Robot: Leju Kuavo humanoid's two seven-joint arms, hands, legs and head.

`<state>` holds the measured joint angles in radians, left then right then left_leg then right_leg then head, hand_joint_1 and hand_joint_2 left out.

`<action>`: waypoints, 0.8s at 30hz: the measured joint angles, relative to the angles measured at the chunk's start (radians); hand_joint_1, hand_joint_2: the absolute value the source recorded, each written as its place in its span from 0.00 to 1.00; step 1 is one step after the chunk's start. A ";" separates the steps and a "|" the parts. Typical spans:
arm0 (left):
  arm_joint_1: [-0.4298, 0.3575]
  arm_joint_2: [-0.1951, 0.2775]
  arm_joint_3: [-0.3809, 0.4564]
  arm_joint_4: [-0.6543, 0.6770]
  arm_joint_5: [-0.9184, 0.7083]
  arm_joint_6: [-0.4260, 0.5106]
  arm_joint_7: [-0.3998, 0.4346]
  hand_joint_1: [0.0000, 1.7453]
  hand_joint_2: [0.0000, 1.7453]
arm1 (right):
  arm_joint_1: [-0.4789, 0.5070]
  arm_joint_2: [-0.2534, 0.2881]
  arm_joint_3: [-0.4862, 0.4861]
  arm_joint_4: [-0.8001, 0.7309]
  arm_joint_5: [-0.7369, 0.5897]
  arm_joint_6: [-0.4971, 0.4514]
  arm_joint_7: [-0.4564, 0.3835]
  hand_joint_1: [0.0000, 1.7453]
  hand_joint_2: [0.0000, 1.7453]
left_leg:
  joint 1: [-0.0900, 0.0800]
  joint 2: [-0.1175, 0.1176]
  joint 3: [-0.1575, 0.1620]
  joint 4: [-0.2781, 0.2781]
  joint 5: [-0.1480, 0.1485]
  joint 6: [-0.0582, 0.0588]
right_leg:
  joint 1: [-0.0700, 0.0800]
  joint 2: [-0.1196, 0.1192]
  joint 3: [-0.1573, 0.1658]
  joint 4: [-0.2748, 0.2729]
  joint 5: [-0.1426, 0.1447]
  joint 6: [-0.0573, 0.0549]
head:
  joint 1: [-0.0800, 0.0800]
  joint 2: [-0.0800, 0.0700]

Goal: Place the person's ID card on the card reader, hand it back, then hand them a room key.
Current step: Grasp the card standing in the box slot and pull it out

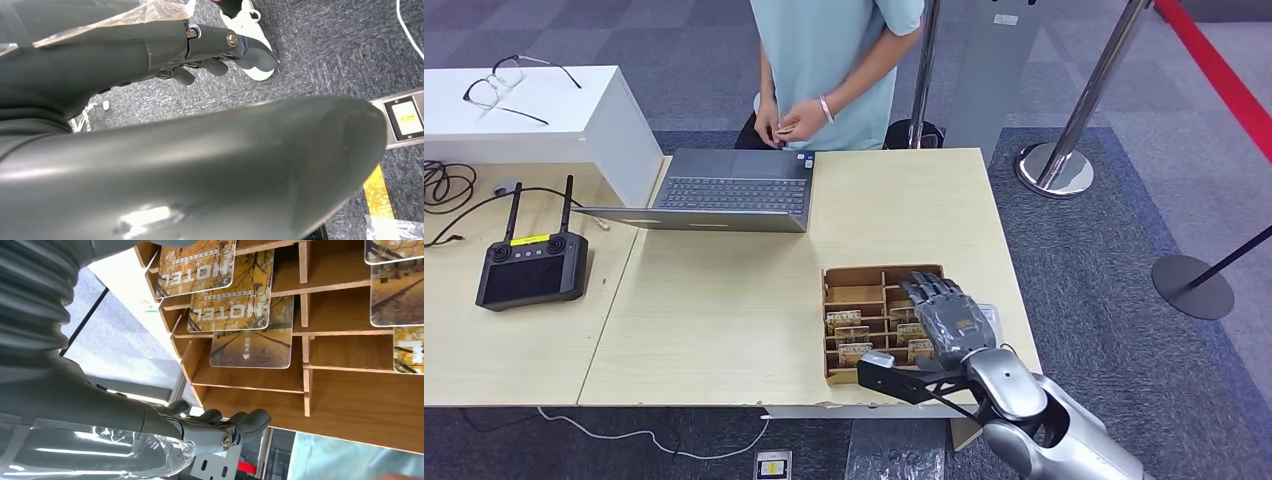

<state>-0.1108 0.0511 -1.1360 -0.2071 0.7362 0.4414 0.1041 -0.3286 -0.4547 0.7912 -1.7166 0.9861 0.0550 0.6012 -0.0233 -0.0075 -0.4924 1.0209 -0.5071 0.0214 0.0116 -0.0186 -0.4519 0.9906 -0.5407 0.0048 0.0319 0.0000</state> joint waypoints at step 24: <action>0.000 0.000 0.000 0.000 0.002 0.000 0.000 0.00 0.00 | 0.004 0.000 0.000 0.002 -0.005 -0.003 0.000 0.28 1.00 | 0.000 0.000 0.000 0.000 0.000 0.000 | 0.000 0.000 0.000 0.000 0.000 0.000 | 0.000 0.000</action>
<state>-0.1108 0.0507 -1.1360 -0.2071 0.7378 0.4417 0.1038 -0.3245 -0.4547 0.7912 -1.7150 0.9813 0.0521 0.6012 -0.0232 -0.0075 -0.4924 1.0209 -0.5071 0.0214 0.0116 -0.0186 -0.4519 0.9906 -0.5407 0.0048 0.0317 0.0000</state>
